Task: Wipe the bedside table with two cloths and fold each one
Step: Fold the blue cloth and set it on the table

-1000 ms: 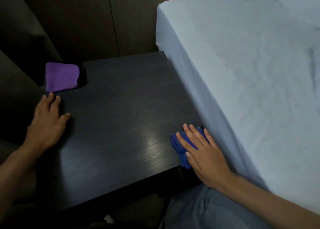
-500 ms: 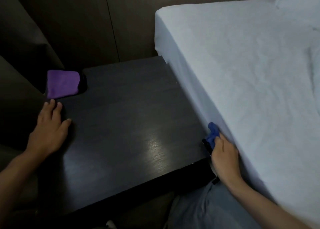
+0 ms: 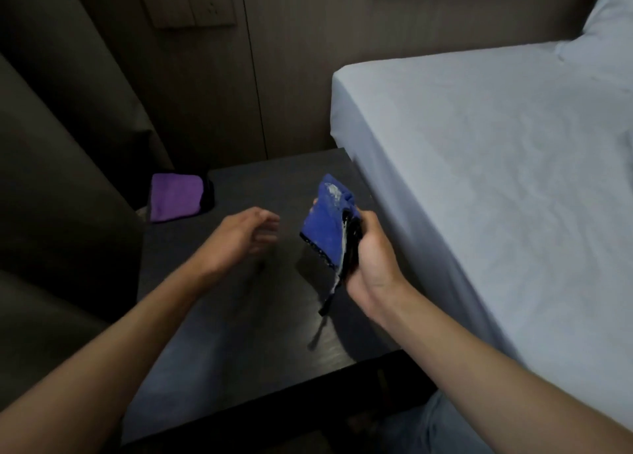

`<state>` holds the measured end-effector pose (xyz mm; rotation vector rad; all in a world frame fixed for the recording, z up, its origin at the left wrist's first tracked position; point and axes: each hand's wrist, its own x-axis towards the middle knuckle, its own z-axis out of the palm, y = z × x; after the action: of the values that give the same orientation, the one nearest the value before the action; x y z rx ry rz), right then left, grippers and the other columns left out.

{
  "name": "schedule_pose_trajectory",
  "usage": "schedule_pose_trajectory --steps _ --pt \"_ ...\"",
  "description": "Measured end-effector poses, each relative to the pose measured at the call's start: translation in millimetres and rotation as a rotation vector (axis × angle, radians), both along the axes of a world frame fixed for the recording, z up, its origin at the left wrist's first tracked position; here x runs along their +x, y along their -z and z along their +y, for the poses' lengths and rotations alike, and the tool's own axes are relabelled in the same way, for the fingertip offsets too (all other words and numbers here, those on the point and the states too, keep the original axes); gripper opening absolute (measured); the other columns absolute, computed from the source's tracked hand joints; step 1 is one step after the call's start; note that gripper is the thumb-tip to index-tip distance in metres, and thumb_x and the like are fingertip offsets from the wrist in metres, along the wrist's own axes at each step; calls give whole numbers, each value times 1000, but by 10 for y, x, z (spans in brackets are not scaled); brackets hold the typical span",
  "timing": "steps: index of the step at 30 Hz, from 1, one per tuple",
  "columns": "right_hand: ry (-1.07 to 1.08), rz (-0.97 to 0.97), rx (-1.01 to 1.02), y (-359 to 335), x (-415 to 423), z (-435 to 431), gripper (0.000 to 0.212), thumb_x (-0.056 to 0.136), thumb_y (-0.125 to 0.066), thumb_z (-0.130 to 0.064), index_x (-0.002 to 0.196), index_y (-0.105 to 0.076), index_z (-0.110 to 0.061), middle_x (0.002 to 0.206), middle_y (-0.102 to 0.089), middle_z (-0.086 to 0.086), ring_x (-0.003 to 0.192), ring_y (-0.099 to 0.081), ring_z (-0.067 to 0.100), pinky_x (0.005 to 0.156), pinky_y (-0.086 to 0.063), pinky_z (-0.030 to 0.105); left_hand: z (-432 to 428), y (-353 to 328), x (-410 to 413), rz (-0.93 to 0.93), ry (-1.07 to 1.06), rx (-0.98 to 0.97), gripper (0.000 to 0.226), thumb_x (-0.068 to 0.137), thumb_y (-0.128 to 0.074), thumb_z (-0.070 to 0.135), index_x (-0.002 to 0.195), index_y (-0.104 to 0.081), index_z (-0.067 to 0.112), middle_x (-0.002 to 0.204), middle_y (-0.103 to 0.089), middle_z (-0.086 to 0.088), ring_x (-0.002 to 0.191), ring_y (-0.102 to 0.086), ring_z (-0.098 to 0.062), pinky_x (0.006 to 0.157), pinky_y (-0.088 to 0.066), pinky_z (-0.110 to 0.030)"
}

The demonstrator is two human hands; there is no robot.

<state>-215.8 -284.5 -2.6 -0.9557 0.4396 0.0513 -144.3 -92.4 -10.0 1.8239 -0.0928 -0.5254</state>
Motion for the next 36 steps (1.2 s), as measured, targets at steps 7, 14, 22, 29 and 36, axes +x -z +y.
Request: schedule_pose_trajectory --steps 7,14,22,29,36 --pt "-127 -262 241 -350 381 129 53 94 -38 -40 127 -63 -7 116 -71 13 103 -67 24 98 -48 38 -500 -512 -109 90 -208 -467 28 98 -55 21 113 -58 -2 113 -63 -28 99 -65 -35 75 -59 -38" --pt "-67 -275 -123 -711 682 314 50 94 -46 -41 129 -62 -10 113 -67 8 112 -59 20 102 -42 36 -372 -1023 -74 -312 -492 -239 27 94 -64 32 115 -61 16 113 -66 -3 108 -64 -19 90 -55 -38" --pt "-252 -303 -553 -1252 956 541 65 85 -40 -75 135 -58 -37 148 -52 -2 137 -46 19 114 -37 47 -317 -1557 -260 -504 -331 -281 21 94 -65 21 112 -67 10 101 -73 -6 96 -71 -15 86 -57 -31" --pt "-284 -301 -363 -1775 891 418 36 99 -42 -35 111 -68 -13 96 -75 6 96 -67 21 78 -53 32 -144 -1946 -367 -505 -363 -383 25 91 -68 12 101 -60 -10 96 -68 -25 88 -65 -30 89 -54 -47" --pt "-323 -356 -263 -2336 768 403 37 100 -38 -35 116 -62 -11 85 -66 6 77 -63 21 85 -48 39 21 -2410 -376 -496 -257 -520 21 89 -69 13 72 -57 13 72 -62 -7 64 -56 -16 58 -51 -22"
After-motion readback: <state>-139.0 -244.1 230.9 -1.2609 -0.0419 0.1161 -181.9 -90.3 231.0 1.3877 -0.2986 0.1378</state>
